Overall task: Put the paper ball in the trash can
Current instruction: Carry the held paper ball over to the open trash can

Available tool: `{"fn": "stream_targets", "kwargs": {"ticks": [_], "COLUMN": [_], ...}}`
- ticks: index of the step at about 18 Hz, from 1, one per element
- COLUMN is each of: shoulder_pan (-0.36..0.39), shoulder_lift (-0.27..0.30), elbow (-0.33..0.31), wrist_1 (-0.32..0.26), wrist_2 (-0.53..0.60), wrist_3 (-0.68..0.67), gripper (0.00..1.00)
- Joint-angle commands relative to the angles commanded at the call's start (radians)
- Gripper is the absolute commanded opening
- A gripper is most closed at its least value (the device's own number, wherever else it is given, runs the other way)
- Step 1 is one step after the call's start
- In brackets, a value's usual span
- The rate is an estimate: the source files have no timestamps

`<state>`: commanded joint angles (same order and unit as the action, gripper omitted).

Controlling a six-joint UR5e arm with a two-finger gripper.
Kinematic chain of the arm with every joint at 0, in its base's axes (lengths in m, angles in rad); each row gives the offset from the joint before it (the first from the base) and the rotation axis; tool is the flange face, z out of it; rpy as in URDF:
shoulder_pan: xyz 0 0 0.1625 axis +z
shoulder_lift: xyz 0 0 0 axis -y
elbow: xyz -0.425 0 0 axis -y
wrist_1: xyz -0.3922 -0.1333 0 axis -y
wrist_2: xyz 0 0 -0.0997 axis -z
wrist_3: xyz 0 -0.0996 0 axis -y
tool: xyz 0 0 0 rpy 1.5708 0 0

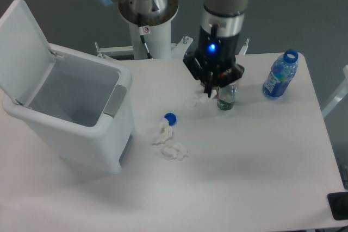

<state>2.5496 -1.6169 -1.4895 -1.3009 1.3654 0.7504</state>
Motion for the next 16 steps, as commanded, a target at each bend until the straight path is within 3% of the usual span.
{"fn": "stream_targets", "kwargs": {"ticks": [7,12,16], "shoulder_pan": [-0.034,-0.117,-0.224], "shoulder_lift": [0.098,0.12,0.112], "elbow": [-0.021,-0.061,-0.077], "wrist_1": [0.015,0.057,0.061], "wrist_2": [-0.114,-0.117,-0.118], "wrist_3": [-0.216,-0.25,-0.252], "gripper": [0.0,0.0,0.0]}}
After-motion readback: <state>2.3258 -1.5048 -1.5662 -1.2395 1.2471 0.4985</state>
